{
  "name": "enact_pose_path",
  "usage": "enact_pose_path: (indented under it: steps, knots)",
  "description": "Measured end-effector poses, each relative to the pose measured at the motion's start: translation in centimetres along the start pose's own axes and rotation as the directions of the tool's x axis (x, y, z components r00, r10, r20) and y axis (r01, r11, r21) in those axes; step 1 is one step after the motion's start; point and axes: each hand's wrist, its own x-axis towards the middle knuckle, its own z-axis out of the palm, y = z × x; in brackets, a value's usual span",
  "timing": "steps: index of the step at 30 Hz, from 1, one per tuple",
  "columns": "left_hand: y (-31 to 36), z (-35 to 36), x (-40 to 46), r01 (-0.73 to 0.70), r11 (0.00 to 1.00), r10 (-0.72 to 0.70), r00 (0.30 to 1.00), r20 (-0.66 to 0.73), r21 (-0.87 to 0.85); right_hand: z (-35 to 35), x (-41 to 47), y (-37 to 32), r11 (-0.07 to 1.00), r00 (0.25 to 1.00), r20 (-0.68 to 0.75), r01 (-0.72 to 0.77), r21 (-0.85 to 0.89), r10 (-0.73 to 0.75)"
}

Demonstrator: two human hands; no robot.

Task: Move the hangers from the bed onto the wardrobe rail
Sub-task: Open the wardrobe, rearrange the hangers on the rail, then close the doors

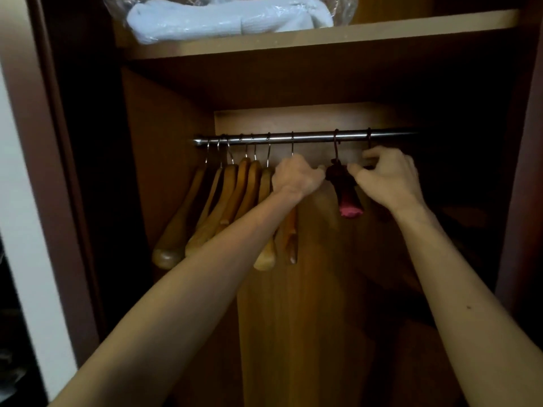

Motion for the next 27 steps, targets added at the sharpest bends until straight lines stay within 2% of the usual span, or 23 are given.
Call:
enact_pose_path:
  steps: [3, 5, 7, 9, 13, 15, 20, 24, 25, 27]
  knots:
    - [-2.1, -2.3, -0.7, 0.016, 0.974, 0.019, 0.989, -0.15, 0.225, 1.2, -1.7, -3.2, 0.983, 0.981, 0.089, 0.165, 0.079, -0.172]
    - [-3.3, -3.7, -1.7, 0.035, 0.939, 0.008, 0.992, -0.124, 0.342, 3.0, -3.0, -4.8, 0.975, 0.954, 0.208, 0.205, 0.081, -0.218]
    - [-4.2, -4.4, -2.7, 0.046, 0.904, -0.024, 0.998, -0.058, 0.426, 4.9, -3.9, -5.9, 0.981, 0.935, 0.299, 0.196, 0.003, -0.188]
    - [-5.0, -4.8, -3.4, 0.047, 0.902, -0.041, 0.999, -0.023, 0.429, 6.2, -4.5, -6.5, 0.981, 0.922, 0.364, 0.174, -0.088, -0.131]
    - [-5.7, -5.3, -4.1, 0.09, 0.964, -0.111, 0.991, 0.069, 0.251, 7.6, -5.1, -6.7, 0.981, 0.848, 0.53, 0.119, -0.152, -0.021]
    - [-6.0, -5.0, -4.0, 0.126, 0.975, -0.154, 0.977, 0.147, 0.184, 8.4, -5.6, -7.0, 0.985, 0.828, 0.561, 0.076, -0.152, 0.022]
    - [-6.1, -3.7, -3.9, 0.246, 0.968, -0.249, 0.93, 0.27, 0.046, 10.4, -7.0, -7.1, 0.98, 0.875, 0.474, -0.004, -0.2, 0.1]
    - [-6.7, -2.3, -2.9, 0.296, 0.946, -0.222, 0.891, 0.395, -0.135, 11.6, -6.8, -6.6, 0.98, 0.885, 0.436, -0.093, -0.178, 0.163]
    - [-6.8, -1.8, -2.6, 0.326, 0.93, -0.231, 0.878, 0.419, -0.169, 11.6, -6.7, -6.5, 0.973, 0.9, 0.4, -0.098, -0.208, 0.176]
    - [-6.7, -1.4, -2.5, 0.392, 0.878, -0.255, 0.869, 0.425, -0.275, 11.7, -6.8, -5.8, 0.972, 0.94, 0.326, -0.025, -0.235, 0.103]
